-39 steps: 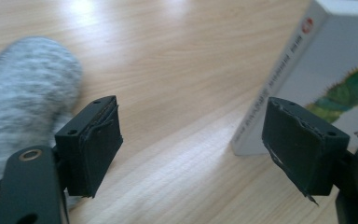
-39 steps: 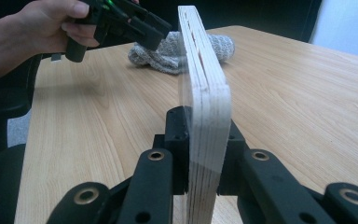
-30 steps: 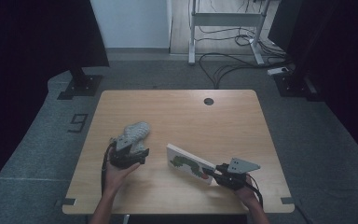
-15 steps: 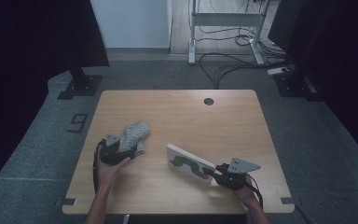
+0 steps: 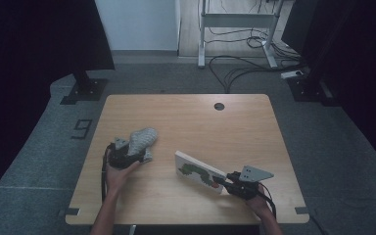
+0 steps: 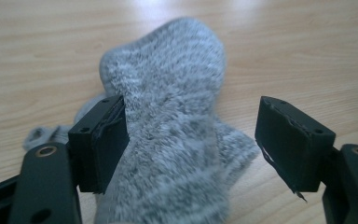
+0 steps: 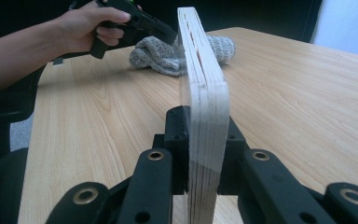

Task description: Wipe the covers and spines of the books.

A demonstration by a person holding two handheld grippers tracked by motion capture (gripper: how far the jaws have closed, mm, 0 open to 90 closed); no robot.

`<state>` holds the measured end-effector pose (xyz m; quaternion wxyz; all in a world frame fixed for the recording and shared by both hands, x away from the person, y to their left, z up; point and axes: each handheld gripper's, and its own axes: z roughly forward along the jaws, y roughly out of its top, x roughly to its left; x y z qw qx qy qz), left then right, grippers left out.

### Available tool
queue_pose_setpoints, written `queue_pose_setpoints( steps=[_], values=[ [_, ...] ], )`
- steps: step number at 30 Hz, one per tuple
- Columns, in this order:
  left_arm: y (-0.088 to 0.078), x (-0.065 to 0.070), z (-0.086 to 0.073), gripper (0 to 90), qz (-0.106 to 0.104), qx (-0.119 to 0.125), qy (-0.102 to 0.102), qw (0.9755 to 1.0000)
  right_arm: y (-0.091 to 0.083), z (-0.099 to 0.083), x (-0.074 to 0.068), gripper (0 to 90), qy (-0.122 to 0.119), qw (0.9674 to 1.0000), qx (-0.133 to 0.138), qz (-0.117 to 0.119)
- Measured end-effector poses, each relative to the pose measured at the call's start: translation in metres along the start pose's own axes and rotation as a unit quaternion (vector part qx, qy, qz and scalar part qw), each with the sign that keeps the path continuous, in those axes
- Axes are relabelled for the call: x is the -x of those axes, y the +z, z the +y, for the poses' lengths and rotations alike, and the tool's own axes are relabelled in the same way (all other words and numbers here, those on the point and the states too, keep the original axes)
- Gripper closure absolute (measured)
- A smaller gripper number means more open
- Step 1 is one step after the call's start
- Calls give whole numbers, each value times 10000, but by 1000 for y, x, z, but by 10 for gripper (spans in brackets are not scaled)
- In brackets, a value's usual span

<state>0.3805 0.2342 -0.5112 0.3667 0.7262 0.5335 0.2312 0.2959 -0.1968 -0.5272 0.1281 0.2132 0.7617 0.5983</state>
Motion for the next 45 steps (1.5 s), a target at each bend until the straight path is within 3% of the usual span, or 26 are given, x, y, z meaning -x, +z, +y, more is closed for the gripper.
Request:
queue_pose_setpoints(
  steps=[2,4,6,14,20,30,34,40,45],
  values=[
    [7,-2,0,290,11,57,-147,9999,0,0,0,782,0,10000,-1,3],
    [14,-3,-2,321,27,-65,-173,9998,0,0,0,782,-4,10000,-3,3],
    [19,-3,-4,328,49,-284,-152,9995,0,0,0,782,-2,10000,-4,3],
    [22,-2,-7,369,-34,-551,-140,9984,0,0,-1,782,-9,10000,-10,0],
    [24,0,-8,412,14,-640,-96,9979,0,0,0,782,-7,10000,-13,16],
    [23,2,-8,601,33,-683,18,9977,0,0,0,781,2,10000,-10,13],
    [21,1,-8,674,-37,-610,-25,9981,0,0,0,781,13,10000,-10,12],
    [10,1,-4,698,-164,-317,-66,9993,0,0,0,781,15,10000,-5,8],
    [-9,2,2,699,-585,136,-264,9978,0,0,1,781,27,10000,9,8]
  ],
)
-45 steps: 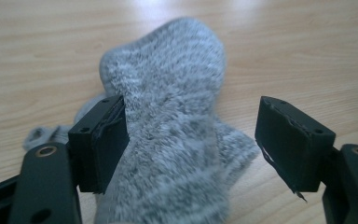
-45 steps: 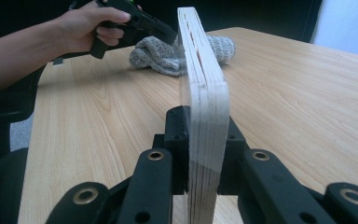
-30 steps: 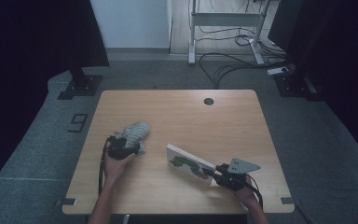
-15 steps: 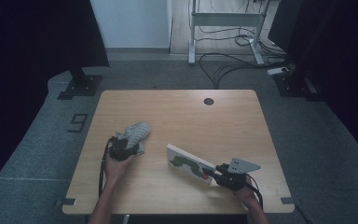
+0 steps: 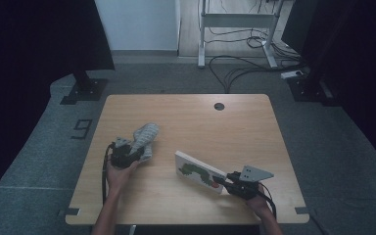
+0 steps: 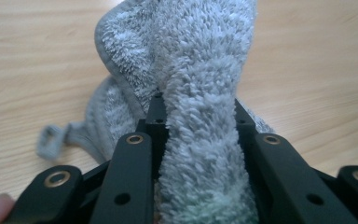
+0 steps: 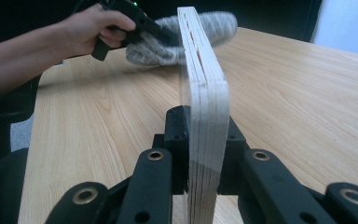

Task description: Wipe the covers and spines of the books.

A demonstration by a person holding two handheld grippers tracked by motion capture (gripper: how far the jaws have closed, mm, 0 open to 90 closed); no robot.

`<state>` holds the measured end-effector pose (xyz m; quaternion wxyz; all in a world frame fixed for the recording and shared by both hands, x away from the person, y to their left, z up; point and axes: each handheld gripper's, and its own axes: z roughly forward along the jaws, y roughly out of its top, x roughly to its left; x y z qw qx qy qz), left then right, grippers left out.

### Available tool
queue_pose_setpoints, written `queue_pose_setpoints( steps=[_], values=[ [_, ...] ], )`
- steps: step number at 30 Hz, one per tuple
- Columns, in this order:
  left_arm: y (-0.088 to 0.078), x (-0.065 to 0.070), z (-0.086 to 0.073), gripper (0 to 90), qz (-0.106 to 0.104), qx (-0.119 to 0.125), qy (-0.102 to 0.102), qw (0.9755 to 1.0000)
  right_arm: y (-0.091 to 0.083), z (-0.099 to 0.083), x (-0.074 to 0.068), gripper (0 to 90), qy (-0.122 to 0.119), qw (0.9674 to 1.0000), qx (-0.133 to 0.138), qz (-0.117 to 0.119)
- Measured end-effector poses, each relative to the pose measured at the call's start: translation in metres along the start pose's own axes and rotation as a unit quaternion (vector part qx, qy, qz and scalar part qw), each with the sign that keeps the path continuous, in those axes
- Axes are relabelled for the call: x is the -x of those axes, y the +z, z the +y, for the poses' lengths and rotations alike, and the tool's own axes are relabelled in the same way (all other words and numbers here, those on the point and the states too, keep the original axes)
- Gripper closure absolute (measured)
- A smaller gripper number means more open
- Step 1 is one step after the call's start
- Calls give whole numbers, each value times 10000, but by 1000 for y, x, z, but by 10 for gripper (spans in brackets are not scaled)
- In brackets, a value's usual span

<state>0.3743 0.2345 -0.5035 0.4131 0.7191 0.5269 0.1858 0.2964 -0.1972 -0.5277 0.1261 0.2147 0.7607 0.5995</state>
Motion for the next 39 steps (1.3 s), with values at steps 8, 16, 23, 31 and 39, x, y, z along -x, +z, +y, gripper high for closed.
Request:
queue_pose_setpoints(
  steps=[8,16,23,31,39],
  values=[
    [-16,8,7,699,-268,414,-39,9988,0,0,0,781,9,10000,2,-1],
    [-23,14,11,698,-541,523,-18,9972,0,-1,0,781,21,10000,9,-2],
    [-27,27,16,699,-858,623,84,9943,0,-1,0,781,27,10000,15,-5],
    [-28,38,20,699,-1176,701,107,9905,0,-1,0,780,47,10000,23,2],
    [-25,49,23,700,-1336,727,158,9882,0,-1,0,780,63,10000,25,6]
  ],
)
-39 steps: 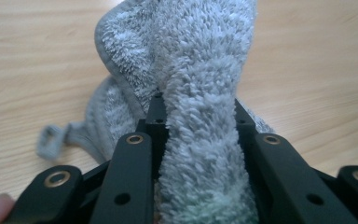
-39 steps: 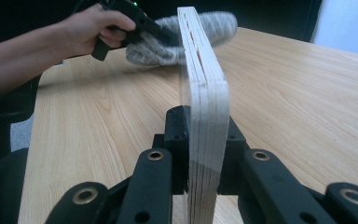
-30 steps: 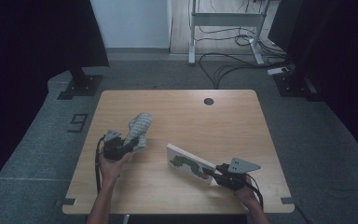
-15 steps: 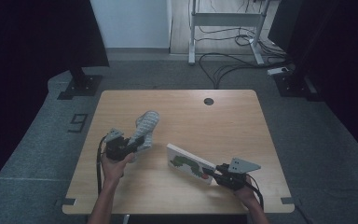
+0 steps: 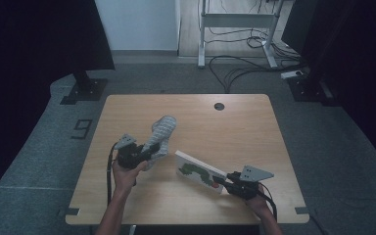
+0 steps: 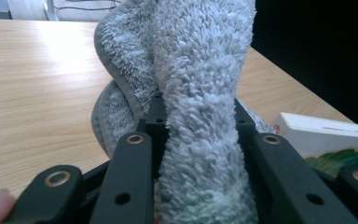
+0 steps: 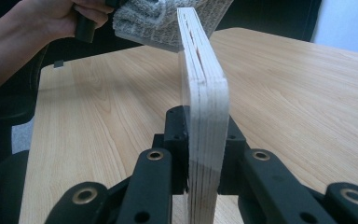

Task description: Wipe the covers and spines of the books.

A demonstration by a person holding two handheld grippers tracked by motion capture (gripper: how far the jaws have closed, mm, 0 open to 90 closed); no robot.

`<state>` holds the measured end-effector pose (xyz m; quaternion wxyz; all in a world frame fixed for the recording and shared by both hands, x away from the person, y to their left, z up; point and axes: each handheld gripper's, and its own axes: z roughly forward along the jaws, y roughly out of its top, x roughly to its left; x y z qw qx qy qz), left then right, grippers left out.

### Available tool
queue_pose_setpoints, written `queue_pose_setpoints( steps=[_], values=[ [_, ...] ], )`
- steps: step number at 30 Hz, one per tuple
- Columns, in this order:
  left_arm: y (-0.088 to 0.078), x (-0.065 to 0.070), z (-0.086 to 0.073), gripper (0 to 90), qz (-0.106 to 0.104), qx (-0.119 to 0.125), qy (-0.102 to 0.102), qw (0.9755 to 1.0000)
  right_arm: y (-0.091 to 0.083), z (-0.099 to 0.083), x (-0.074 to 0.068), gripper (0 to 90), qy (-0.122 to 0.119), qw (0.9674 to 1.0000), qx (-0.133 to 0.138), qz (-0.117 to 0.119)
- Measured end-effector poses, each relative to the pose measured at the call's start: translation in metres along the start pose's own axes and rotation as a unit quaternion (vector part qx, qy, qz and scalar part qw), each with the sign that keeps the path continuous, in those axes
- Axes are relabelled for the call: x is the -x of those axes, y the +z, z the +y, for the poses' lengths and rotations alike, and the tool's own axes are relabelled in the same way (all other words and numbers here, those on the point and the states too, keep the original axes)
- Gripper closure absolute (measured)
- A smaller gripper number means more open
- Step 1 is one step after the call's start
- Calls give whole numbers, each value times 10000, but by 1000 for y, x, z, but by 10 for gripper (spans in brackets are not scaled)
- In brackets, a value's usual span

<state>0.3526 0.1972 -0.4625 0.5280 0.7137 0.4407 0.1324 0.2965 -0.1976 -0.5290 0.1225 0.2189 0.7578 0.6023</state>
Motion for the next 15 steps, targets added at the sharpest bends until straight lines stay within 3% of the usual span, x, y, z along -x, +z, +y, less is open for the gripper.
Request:
queue_pose_setpoints(
  steps=[8,15],
  values=[
    [8,10,4,699,-175,22,103,9998,0,0,0,780,6,10000,5,2],
    [20,19,1,699,-243,-135,282,9992,0,0,0,779,3,10000,5,0]
  ],
)
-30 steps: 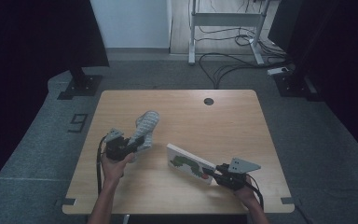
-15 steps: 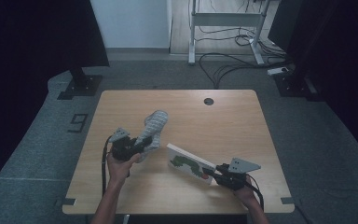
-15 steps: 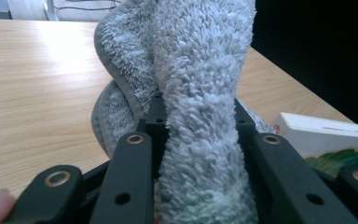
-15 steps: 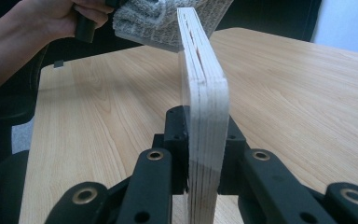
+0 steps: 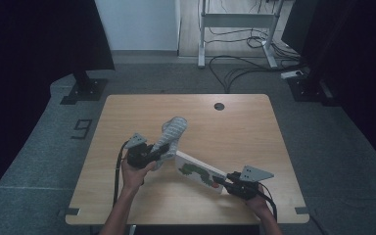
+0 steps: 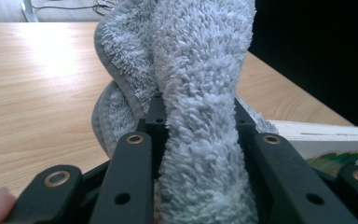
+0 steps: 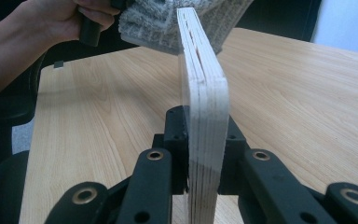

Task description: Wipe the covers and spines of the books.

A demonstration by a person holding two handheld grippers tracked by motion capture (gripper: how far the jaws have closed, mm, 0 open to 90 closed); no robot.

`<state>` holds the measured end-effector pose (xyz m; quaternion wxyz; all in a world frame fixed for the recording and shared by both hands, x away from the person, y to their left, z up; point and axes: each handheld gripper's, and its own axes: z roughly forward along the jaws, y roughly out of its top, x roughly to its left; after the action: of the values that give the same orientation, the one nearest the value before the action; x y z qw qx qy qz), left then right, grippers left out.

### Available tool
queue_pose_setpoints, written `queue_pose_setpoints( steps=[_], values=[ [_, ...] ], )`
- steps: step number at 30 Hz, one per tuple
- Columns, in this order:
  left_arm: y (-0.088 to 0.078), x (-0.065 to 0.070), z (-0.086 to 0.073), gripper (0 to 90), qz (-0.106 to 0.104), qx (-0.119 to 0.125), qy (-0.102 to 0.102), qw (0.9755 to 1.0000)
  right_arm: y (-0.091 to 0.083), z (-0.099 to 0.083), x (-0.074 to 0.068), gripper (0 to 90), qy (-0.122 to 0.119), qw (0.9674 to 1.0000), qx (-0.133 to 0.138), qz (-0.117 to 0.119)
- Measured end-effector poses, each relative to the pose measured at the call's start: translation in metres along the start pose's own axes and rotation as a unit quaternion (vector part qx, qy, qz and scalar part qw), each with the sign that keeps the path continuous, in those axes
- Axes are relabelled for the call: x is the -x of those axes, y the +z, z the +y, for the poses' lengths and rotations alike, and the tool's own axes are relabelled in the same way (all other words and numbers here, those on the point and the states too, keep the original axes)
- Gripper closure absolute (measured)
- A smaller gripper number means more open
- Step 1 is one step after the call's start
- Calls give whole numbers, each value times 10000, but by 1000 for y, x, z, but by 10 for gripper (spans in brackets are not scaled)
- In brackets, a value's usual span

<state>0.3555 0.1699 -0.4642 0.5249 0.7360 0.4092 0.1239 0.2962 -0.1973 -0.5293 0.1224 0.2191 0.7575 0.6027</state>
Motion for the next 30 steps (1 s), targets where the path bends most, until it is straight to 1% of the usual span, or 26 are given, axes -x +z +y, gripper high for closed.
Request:
queue_pose_setpoints(
  steps=[4,9,14,18,24,30],
  values=[
    [4,2,-1,699,-37,-88,68,9999,0,0,0,779,-11,10000,2,4],
    [11,4,-6,702,-95,-189,94,9997,0,0,0,780,-28,10000,-7,0],
    [11,3,-7,706,-121,-188,81,9997,0,0,0,780,-26,10000,-8,-2],
    [12,3,-8,711,-130,-236,88,9996,0,0,-1,779,-21,10000,8,-7],
    [15,2,-14,715,-121,-360,62,9993,0,0,-1,780,-29,10000,5,-10],
    [20,3,-18,716,-29,-513,148,9986,0,0,-1,780,-28,10000,4,-18]
  ],
)
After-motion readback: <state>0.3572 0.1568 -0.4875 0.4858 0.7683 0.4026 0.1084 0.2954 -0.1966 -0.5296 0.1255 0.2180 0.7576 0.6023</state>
